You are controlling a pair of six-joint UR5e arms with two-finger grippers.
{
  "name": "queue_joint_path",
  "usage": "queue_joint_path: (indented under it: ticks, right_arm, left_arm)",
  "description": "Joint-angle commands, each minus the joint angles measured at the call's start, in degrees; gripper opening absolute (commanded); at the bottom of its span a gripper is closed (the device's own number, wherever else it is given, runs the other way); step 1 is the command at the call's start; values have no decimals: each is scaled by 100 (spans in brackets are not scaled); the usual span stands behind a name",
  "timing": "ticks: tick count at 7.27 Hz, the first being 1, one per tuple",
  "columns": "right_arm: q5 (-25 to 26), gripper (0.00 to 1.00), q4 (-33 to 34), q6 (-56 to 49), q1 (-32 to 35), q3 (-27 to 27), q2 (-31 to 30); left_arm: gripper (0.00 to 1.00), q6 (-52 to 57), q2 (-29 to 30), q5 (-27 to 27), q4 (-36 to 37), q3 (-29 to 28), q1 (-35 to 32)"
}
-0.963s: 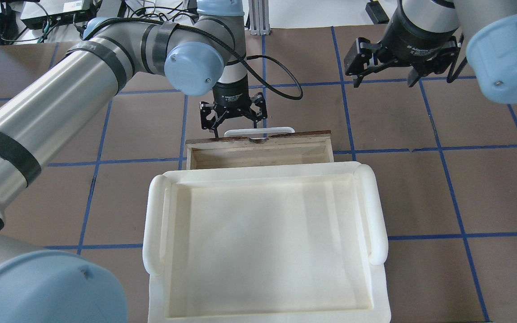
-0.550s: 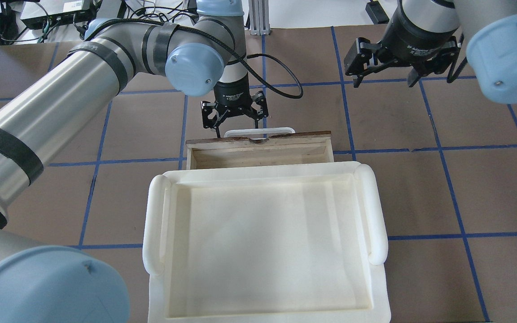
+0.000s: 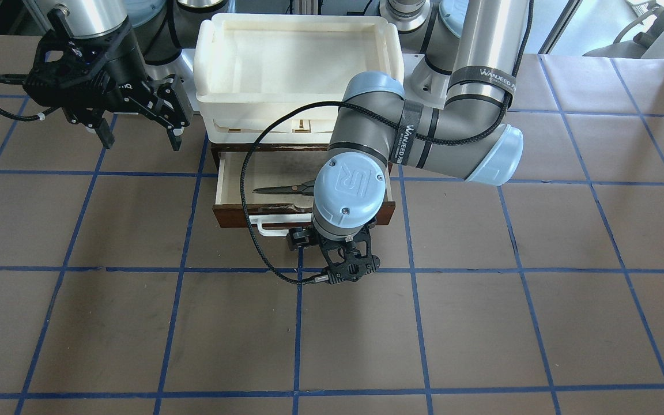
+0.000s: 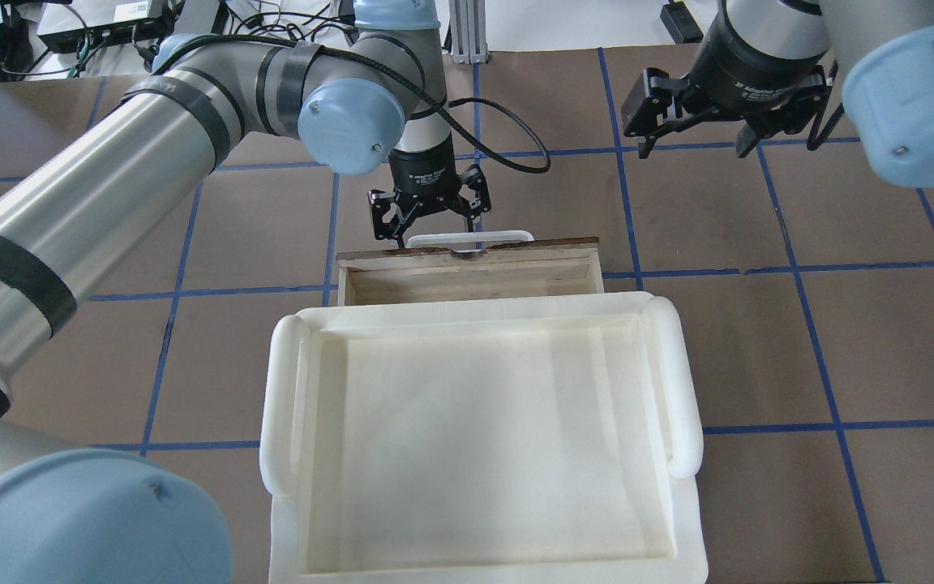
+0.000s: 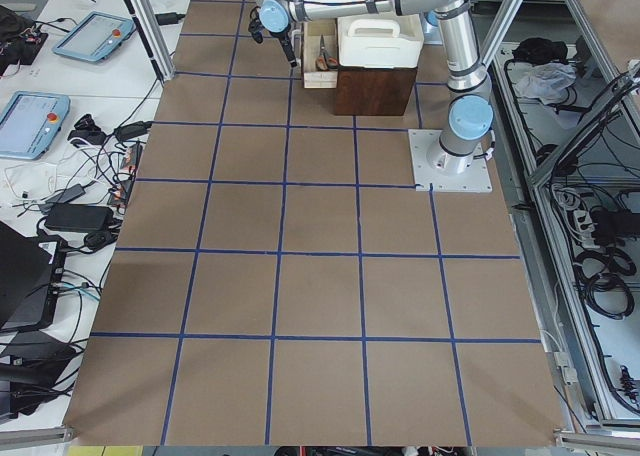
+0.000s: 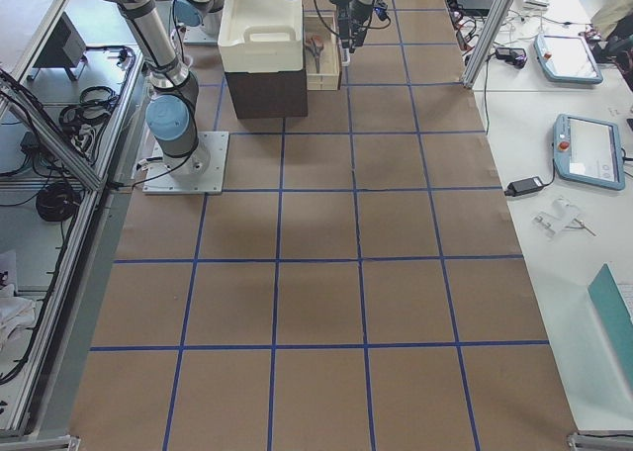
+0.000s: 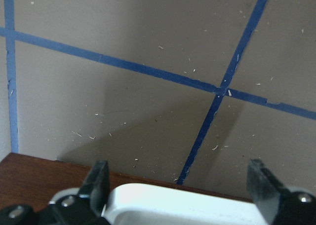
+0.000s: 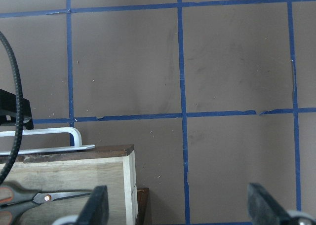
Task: Put scissors in drawer and close it
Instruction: 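Push the drawer closed toward the robot's far side with the left gripper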
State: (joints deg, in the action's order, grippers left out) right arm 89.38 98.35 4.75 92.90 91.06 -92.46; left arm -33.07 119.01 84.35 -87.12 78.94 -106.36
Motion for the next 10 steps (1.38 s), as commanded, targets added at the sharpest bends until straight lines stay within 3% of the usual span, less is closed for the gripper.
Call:
queue_joint_path:
  ticks: [1, 5, 10]
  right_arm:
    - [0, 100, 0, 0, 0, 0, 0]
    - [0, 100, 0, 0, 0, 0, 0]
    - [0, 100, 0, 0, 9, 0, 0]
  left_arm:
    - [100, -94, -62, 2, -208, 43, -16]
    - [100, -112, -71, 20, -445, 96, -43]
    - [100, -103, -132, 20, -1270, 96, -78]
